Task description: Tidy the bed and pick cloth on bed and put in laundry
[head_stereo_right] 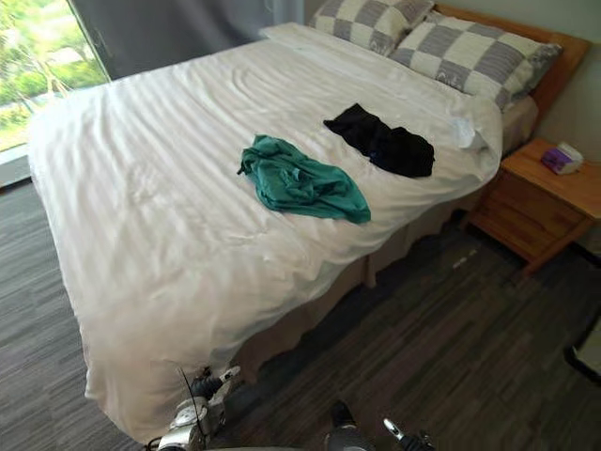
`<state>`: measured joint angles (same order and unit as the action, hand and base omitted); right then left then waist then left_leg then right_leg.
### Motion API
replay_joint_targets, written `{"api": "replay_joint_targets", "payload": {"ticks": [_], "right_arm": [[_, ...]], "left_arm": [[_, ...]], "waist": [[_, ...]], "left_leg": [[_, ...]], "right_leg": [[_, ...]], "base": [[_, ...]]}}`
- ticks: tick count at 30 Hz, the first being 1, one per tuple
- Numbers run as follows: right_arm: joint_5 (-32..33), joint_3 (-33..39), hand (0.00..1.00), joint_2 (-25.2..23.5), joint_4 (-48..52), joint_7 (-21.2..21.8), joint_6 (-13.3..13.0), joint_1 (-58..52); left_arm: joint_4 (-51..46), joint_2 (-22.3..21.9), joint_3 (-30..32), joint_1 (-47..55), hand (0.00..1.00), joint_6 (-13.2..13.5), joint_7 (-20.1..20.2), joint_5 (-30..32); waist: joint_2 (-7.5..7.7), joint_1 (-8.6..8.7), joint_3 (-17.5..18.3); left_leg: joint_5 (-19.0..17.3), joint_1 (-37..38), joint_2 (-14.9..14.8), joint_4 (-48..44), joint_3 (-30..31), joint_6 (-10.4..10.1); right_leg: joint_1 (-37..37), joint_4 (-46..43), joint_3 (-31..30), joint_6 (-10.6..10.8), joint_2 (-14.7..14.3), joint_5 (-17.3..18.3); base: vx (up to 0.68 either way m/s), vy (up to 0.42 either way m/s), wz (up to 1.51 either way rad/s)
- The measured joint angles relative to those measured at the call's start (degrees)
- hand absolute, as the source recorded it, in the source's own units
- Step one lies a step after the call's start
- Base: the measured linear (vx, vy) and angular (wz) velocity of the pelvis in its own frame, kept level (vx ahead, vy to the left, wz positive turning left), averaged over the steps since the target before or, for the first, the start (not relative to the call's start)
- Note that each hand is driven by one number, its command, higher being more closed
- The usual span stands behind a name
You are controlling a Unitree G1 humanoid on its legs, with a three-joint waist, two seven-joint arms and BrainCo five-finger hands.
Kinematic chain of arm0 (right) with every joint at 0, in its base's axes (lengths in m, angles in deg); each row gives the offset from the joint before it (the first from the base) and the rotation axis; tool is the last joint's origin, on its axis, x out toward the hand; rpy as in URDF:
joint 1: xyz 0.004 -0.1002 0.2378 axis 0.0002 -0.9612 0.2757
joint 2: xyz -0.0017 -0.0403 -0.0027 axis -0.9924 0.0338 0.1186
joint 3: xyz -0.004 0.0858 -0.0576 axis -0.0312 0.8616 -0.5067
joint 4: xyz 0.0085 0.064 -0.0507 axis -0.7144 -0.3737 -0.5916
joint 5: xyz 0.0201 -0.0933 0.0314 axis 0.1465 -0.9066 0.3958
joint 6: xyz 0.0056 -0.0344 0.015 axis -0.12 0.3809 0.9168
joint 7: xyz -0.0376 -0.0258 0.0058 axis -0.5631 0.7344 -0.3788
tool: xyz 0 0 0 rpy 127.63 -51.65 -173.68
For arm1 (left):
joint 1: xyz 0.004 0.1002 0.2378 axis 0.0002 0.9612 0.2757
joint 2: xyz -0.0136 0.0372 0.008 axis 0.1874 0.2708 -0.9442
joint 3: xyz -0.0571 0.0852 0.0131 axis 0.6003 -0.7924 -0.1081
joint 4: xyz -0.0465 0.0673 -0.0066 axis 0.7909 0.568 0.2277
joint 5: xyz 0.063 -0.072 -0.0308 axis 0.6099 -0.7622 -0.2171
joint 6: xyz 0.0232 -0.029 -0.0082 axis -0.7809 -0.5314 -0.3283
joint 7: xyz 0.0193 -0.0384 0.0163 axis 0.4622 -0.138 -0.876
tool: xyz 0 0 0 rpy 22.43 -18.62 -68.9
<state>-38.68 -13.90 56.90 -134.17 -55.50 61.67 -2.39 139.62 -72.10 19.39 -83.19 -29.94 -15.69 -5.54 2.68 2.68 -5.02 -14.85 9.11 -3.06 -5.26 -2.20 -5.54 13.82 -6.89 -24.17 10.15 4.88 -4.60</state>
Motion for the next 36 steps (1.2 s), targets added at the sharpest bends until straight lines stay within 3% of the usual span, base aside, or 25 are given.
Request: {"api": "replay_joint_targets", "payload": {"ticks": [1,2,3,4,5,6,8,9,10,11,12,13,14,15,16,17,20,25,27,29,30,32,33,36], "right_arm": [[-0.2,-0.3,0.00,-0.2,1.4,-0.3,0.2,0.6],[-0.9,-0.9,0.00,-0.6,2.3,-0.9,0.3,1.6],[-1.2,-1.3,0.00,-0.9,2.8,-0.9,0.2,1.9],[-1.8,-2.2,0.00,-0.7,3.3,-0.8,0.2,1.9],[-1.8,-2.8,0.00,0.2,3.4,-0.9,-0.1,1.9],[-2.0,-2.9,0.00,0.4,3.4,-0.9,-0.2,1.9],[-3.6,-4.2,0.00,0.4,2.6,-0.9,-0.5,1.8],[-3.9,-4.2,0.00,0.4,1.8,-0.9,-0.6,1.7],[-4.0,-4.3,0.00,0.5,0.4,-0.9,-0.6,2.8],[-4.0,-4.2,0.00,0.6,0.4,-0.9,-0.7,2.8],[-4.2,-4.2,0.00,0.8,-0.6,-1.0,-1.0,3.2],[-4.5,-3.9,0.00,1.5,-1.4,-1.0,-0.9,3.6],[-4.7,-2.7,0.00,2.8,-1.2,-1.2,-1.0,3.9],[-5.1,-2.9,0.00,2.6,-1.3,-1.1,-0.8,4.0],[-5.3,-2.9,0.00,2.4,-1.6,-1.1,-0.8,3.9],[-5.7,-2.9,0.00,2.0,-1.7,-1.1,-0.8,4.0],[-6.2,-2.9,0.00,2.6,-1.7,-1.1,-1.1,4.0],[-7.5,-2.9,0.00,2.8,-1.6,-0.9,-1.1,1.8],[-7.9,-2.9,0.00,2.8,-1.8,-0.8,-1.0,1.6],[-7.9,-2.9,0.00,3.6,-2.6,-0.9,-1.1,1.4],[-7.9,-2.8,0.00,3.6,-3.2,-0.9,-1.1,1.4],[-8.0,-1.8,0.00,4.2,-3.8,-0.9,-1.0,1.3],[-8.1,1.2,0.00,1.4,-4.6,-2.1,0.0,1.7],[-8.1,1.2,0.00,1.5,-4.6,-2.1,0.0,1.7]], "left_arm": [[0.1,0.2,-1.2,0.5,0.00,-0.1,0.1,0.2],[0.2,0.2,-1.3,0.6,0.00,-0.1,0.2,0.6],[0.3,0.3,-1.1,0.4,0.00,-0.1,0.2,0.8],[0.3,0.1,-1.4,0.2,0.00,-0.2,0.2,1.5],[0.3,-0.1,-1.4,0.4,0.00,-0.5,0.5,1.8],[0.4,0.1,-1.4,0.7,0.00,-0.6,0.8,1.8],[2.0,2.4,-2.1,0.8,0.00,-1.0,1.3,2.3],[2.6,3.2,-2.5,0.7,0.00,-1.1,1.3,2.3],[3.8,4.7,-2.2,0.7,0.00,-1.5,1.3,2.3],[4.6,5.0,-1.8,0.6,0.00,-1.8,1.3,2.4],[5.4,4.9,-1.4,1.2,0.00,-2.3,1.3,2.4],[5.4,4.4,-1.4,2.0,0.00,-2.3,1.3,2.4],[5.2,3.1,-1.3,2.6,0.00,-2.3,1.3,2.6],[5.2,3.6,-1.5,2.3,0.00,-2.4,1.4,2.9],[5.2,4.2,-1.8,2.3,0.00,-2.4,1.3,2.9],[5.2,5.2,-2.1,2.3,0.00,-2.4,1.3,3.0],[5.2,4.4,-2.5,3.1,0.00,-2.5,1.3,3.6],[4.9,3.1,-3.5,2.5,0.00,-2.2,1.3,4.3],[4.8,3.5,-3.6,1.9,0.00,-2.2,1.2,4.1],[4.3,3.2,-3.7,1.8,0.00,-2.2,1.2,3.4],[4.3,3.0,-3.7,2.1,0.00,-2.2,1.2,3.2],[4.4,2.8,-3.7,2.8,0.00,-2.1,1.2,2.2],[7.5,5.7,-6.5,2.9,0.00,-1.8,1.2,2.3],[7.5,5.7,-6.5,2.9,0.00,-1.7,1.2,2.3]], "waist": [[0.32,-0.76,-0.1],[-0.97,-0.68,-0.9],[-1.00,-0.35,-1.1],[-1.82,-0.35,-1.5],[-3.04,-0.41,-2.1],[-3.24,-0.47,-2.2],[-1.95,-0.41,-1.7],[-1.40,-0.48,-1.6],[0.17,-0.58,-1.7],[-0.07,-0.59,-2.1],[0.60,-0.70,-2.5],[-0.91,-1.15,-1.9],[-2.65,-1.23,-1.5],[-1.63,-0.92,-1.6],[-0.90,-0.88,-1.5],[-0.05,-1.42,-1.5],[-1.60,-1.98,-1.5],[-2.01,-1.81,-1.3],[-1.28,-1.78,-1.8],[-0.72,-2.34,-2.9],[-0.88,-2.55,-2.9],[-2.80,-2.34,-2.8],[-0.47,-0.39,-3.8],[-0.48,-0.39,-3.8]], "left_leg": [[0.0,0.1,0.5,-0.1,-5.0,1.3],[0.6,-0.3,0.5,0.5,-9.1,3.0],[0.8,-0.4,0.7,0.8,-10.7,3.5],[1.2,-0.3,0.4,1.2,-14.0,4.1],[1.2,0.6,-0.8,1.2,-17.2,4.1],[1.2,1.0,-1.2,1.2,-18.9,4.1],[1.2,1.2,-1.6,0.5,-23.7,4.1],[1.2,1.0,-1.5,0.1,-24.8,4.1],[1.2,0.0,-1.1,-2.7,-27.1,4.1],[1.3,-0.8,-1.8,-5.4,-27.9,4.2],[0.6,-3.1,-1.5,-7.1,-27.5,5.2],[2.2,-2.9,-0.9,-1.8,-26.7,5.4],[5.3,-2.8,-1.8,1.7,-29.1,5.1],[5.2,-2.4,-1.1,2.1,-30.5,5.0],[5.2,-2.4,-0.7,1.9,-31.5,4.9],[5.2,-2.4,-1.0,1.2,-33.5,4.3],[6.2,-1.3,-3.4,-0.5,-37.2,2.8],[6.7,0.3,-3.5,-1.0,-37.1,2.1],[6.6,-1.6,-3.1,-4.3,-33.8,2.1],[6.4,-5.1,-1.9,-10.4,-18.7,2.1],[6.1,-5.1,-1.8,-10.0,-15.8,2.1],[5.7,-2.3,-1.5,-5.8,-13.3,1.5],[3.5,0.3,1.3,1.2,-8.9,3.3],[3.5,0.3,1.3,1.2,-8.9,3.3]], "right_leg": [[1.7,1.5,4.0,-3.3,0.3,-5.0],[2.2,3.1,17.1,-9.5,1.0,-7.3],[3.1,-0.2,25.4,-10.5,2.0,-5.5],[4.6,-9.1,37.1,-11.6,3.8,1.6],[4.2,-16.7,41.5,-11.1,4.2,7.0],[3.6,-20.1,42.3,-10.9,4.0,8.9],[-0.4,-26.6,45.1,-10.5,5.8,14.9],[-1.3,-26.4,46.3,-10.6,6.4,16.2],[-2.0,-23.0,47.6,-12.0,5.6,15.6],[-2.9,-20.5,47.4,-13.2,4.6,14.6],[-5.5,-12.3,44.3,-12.9,2.4,11.5],[-7.4,-6.4,42.5,-12.3,0.4,9.2],[-6.5,-10.4,45.5,-12.6,0.8,12.7],[-6.2,-15.2,46.8,-11.3,3.3,16.3],[-6.8,-14.6,47.0,-10.1,4.6,16.6],[-8.0,-9.4,44.6,-8.3,3.1,15.7],[-13.3,1.5,41.3,-9.6,-1.2,9.3],[-17.2,7.9,39.8,-9.8,-2.5,5.8],[-17.2,8.9,39.2,-9.6,-1.9,4.9],[-17.2,9.0,37.9,-9.5,-0.5,4.0],[-17.1,9.1,37.3,-9.3,-0.6,3.7],[-17.1,9.5,36.5,-8.9,-1.2,3.1],[-17.9,13.0,39.4,-6.5,0.1,-1.7],[-17.9,13.0,39.4,-6.5,0.1,-1.7]], "base": [[-0.28,0.155,-1.72],[-0.28,0.144,-1.64],[-0.24,0.130,-1.43],[-0.18,0.122,-1.33],[-0.15,0.118,-1.42],[-0.13,0.093,-1.35],[-0.03,-0.014,-1.14],[0.02,-0.112,-1.24],[-0.01,-0.098,-1.11],[-0.07,-0.145,-1.44],[-0.14,-0.103,-1.23],[-0.15,-0.083,-1.51],[-0.07,-0.068,-1.09],[0.03,-0.073,-0.80],[0.04,-0.191,-0.68],[0.01,-0.204,-0.74],[-0.01,-0.176,-0.80],[-0.04,-0.031,-0.19],[-0.07,0.018,-0.07],[-0.09,0.040,-0.21],[-0.08,0.094,-0.50],[-0.03,0.098,-0.28],[0.00,0.030,-0.02],[0.00,0.000,0.00]]}}
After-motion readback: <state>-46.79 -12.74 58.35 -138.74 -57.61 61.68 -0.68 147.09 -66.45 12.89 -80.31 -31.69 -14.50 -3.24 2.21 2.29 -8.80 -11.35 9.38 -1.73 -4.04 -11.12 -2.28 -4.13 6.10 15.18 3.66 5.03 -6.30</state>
